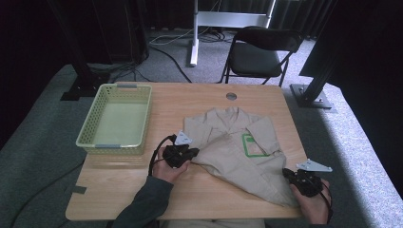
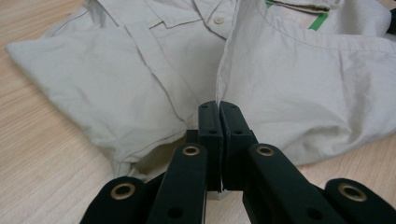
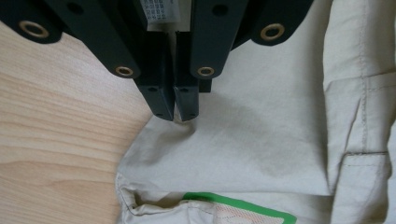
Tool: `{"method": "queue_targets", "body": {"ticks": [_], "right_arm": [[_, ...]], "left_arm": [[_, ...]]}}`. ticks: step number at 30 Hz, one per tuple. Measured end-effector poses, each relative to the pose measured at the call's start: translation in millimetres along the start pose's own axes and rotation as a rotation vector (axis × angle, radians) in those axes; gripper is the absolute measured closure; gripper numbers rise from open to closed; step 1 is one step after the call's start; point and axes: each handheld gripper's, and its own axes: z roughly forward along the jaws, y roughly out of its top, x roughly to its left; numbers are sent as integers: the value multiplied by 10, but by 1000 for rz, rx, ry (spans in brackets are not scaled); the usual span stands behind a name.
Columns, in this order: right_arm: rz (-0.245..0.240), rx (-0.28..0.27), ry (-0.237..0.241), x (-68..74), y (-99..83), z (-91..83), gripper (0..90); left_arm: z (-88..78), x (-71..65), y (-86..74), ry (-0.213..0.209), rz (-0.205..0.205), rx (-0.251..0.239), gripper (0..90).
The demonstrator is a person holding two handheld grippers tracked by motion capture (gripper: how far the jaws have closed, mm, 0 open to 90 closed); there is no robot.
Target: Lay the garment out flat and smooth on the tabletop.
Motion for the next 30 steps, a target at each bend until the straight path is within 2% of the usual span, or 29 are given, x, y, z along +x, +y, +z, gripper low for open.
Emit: {"method": "queue_targets", "body": {"ticks": [15,19,23,30], "right_arm": [[16,12,-8,-33,-50,-68,862],[14,16,-7,-32,-47,-70,823],[22,16,4,-49,-54,-73,743],[24,7,23,-45,-56,-60,678]], "left_arm": [[-131,82,-190,-5,-43,16,893],[-103,90,-217,-2,-41,34,843],[-79,92,-182,-28,-37,35,748],[-4,90,4,-31,-25,35,682]]}}
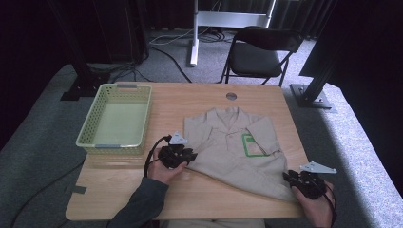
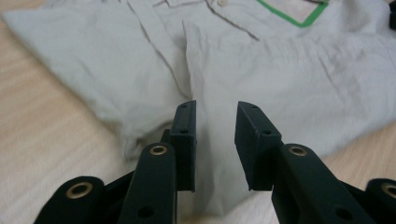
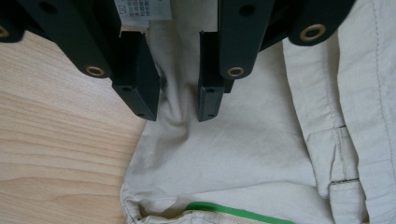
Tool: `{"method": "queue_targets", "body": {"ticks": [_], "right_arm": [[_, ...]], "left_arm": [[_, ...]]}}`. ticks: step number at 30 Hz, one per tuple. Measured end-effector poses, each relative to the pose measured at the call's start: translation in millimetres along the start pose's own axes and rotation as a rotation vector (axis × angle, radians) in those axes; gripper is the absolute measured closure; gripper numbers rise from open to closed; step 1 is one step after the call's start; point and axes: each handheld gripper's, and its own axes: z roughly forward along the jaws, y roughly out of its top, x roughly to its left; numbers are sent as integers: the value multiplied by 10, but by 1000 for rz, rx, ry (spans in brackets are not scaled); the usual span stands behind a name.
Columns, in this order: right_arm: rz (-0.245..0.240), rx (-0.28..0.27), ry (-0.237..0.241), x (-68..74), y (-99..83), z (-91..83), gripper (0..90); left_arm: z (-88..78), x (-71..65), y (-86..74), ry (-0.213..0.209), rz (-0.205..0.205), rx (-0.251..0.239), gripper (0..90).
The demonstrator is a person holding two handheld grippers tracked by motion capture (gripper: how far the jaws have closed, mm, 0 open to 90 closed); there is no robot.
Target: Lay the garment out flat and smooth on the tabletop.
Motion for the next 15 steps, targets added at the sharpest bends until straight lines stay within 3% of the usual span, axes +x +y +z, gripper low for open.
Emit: {"method": "queue_targets", "body": {"ticks": [5,15], "right_arm": [[3,-8,5,-5,-7,5,658],[13,-19,18,-15,-19,6,640]], "left_arm": [[127,-12,126,-8,17,41,611],[345,30,309,10,30,64,567]]}}
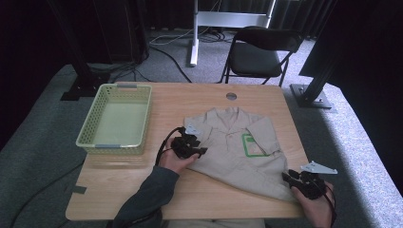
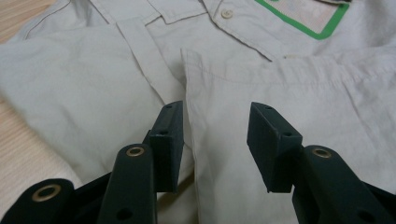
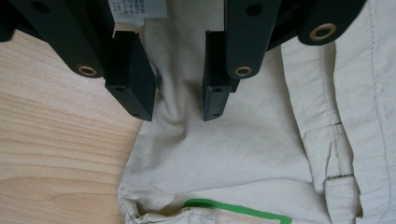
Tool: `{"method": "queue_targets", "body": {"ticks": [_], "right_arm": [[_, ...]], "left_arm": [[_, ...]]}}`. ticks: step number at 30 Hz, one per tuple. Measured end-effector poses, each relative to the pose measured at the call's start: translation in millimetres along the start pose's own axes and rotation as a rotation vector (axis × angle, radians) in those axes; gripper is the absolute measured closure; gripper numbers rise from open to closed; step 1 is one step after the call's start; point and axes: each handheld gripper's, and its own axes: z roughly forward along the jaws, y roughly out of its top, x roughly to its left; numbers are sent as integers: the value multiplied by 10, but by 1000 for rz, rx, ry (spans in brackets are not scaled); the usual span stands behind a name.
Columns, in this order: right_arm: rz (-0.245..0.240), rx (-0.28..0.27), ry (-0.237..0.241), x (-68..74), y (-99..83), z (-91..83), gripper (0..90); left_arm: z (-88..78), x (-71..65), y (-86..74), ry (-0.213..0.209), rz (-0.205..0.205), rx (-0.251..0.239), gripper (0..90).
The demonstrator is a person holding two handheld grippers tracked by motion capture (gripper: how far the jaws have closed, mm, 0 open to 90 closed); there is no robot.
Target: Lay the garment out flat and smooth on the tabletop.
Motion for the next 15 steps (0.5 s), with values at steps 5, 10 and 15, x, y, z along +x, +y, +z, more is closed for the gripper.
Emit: {"method": "queue_targets", "body": {"ticks": [5,10,15], "right_arm": [[6,-2,1,0,-2,-1,638],[9,-4,3,-1,-5,-1,633],[13,-7,6,-4,-10,-1,630]], "left_arm": [[58,29,72,-2,-2,13,567],[124,61,136,2,-13,19,570],[192,82,191,2,-21,33,569]]}}
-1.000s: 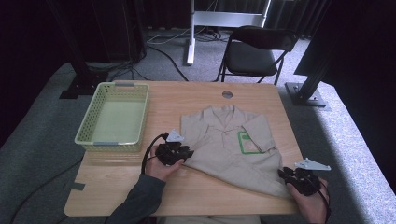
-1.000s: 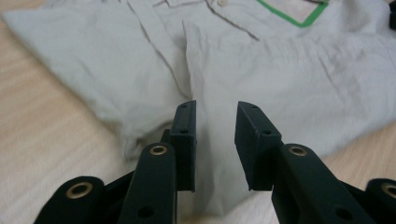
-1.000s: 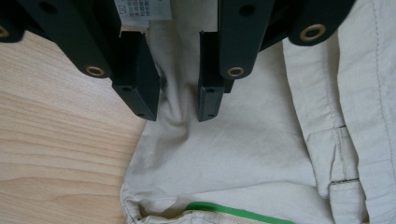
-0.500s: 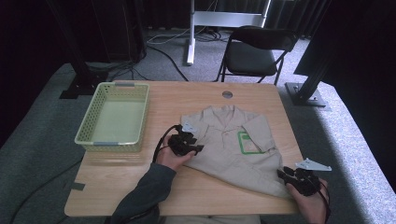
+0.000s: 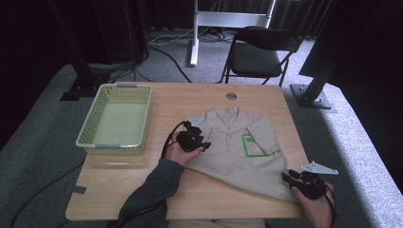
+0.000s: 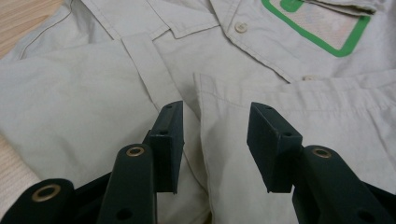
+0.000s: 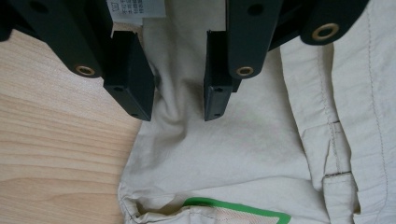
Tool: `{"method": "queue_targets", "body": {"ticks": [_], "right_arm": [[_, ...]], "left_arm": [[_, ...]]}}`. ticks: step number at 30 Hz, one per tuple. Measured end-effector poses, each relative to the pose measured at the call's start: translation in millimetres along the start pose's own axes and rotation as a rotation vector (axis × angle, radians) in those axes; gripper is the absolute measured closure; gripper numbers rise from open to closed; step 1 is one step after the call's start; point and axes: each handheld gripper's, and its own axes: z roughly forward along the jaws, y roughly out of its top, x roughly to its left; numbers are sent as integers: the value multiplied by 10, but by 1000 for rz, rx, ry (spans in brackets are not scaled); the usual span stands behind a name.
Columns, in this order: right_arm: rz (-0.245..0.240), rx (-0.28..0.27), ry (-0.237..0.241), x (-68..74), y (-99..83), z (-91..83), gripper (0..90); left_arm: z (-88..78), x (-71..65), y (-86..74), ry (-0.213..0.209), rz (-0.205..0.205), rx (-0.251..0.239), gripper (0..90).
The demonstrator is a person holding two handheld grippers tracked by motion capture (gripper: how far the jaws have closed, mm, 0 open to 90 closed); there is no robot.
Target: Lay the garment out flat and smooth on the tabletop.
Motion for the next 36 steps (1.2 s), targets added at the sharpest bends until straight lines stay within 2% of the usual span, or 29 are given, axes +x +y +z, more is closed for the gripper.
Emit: {"method": "queue_targets", "body": {"ticks": [12,30,36], "right_arm": [[2,-5,5,-4,-6,0,623],[-1,-9,9,-8,-12,-1,620],[1,-8,10,-7,-13,-2,618]], "left_arm": [[110,46,99,3,-10,19,568],[280,21,220,-14,-12,53,570],[313,15,212,-4,-10,70,651]]}}
